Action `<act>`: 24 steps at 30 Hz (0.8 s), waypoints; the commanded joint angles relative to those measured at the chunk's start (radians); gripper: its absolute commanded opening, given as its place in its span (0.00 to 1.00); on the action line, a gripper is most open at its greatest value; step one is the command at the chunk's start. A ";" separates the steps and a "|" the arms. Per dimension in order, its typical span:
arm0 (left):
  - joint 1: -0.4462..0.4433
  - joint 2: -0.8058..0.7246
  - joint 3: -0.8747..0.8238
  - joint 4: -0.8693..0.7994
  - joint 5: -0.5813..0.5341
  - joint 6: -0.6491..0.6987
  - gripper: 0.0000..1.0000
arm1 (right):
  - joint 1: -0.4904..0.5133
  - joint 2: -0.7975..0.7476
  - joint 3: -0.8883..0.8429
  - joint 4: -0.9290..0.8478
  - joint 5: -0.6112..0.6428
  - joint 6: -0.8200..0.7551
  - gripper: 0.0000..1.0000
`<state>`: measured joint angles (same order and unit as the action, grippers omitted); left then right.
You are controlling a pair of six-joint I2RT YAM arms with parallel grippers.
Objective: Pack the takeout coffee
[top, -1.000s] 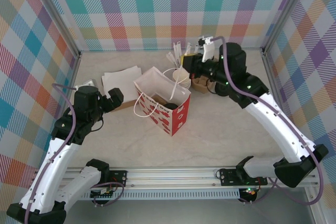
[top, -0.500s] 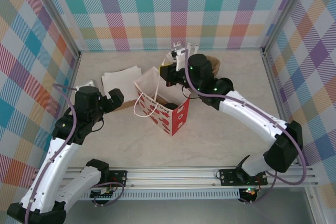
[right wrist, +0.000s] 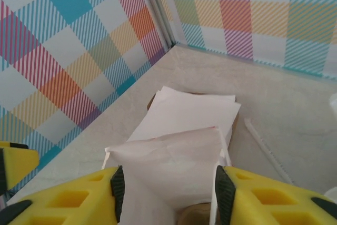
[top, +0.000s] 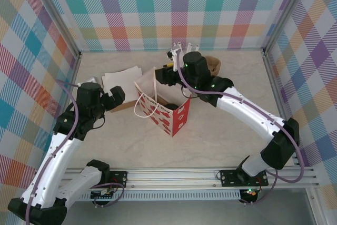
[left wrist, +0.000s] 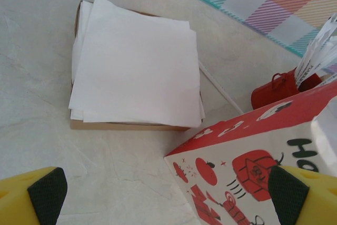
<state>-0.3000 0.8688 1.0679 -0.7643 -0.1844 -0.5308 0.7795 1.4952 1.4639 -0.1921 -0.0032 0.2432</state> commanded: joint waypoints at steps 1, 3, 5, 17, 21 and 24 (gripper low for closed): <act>0.010 0.031 0.070 -0.025 -0.006 0.011 1.00 | 0.002 -0.072 0.094 -0.132 0.039 -0.070 0.58; 0.010 0.062 0.099 -0.039 -0.002 0.006 1.00 | 0.000 -0.090 0.127 -0.204 0.065 -0.086 0.63; 0.012 0.100 0.133 -0.062 -0.006 0.003 1.00 | -0.003 -0.119 0.143 -0.263 0.095 -0.095 0.69; 0.262 0.269 0.156 -0.063 0.240 -0.009 1.00 | -0.038 -0.325 0.017 -0.426 0.189 -0.083 1.00; 0.387 0.337 0.131 -0.052 0.332 0.038 1.00 | -0.040 -0.371 -0.052 -0.439 0.202 -0.082 1.00; 0.452 0.380 0.088 -0.003 0.400 0.072 0.98 | -0.042 -0.383 -0.088 -0.432 0.190 -0.090 1.00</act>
<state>0.1024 1.2224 1.1946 -0.7967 0.1062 -0.5049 0.7425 1.1267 1.4014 -0.6117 0.1757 0.1665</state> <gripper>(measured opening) 0.983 0.996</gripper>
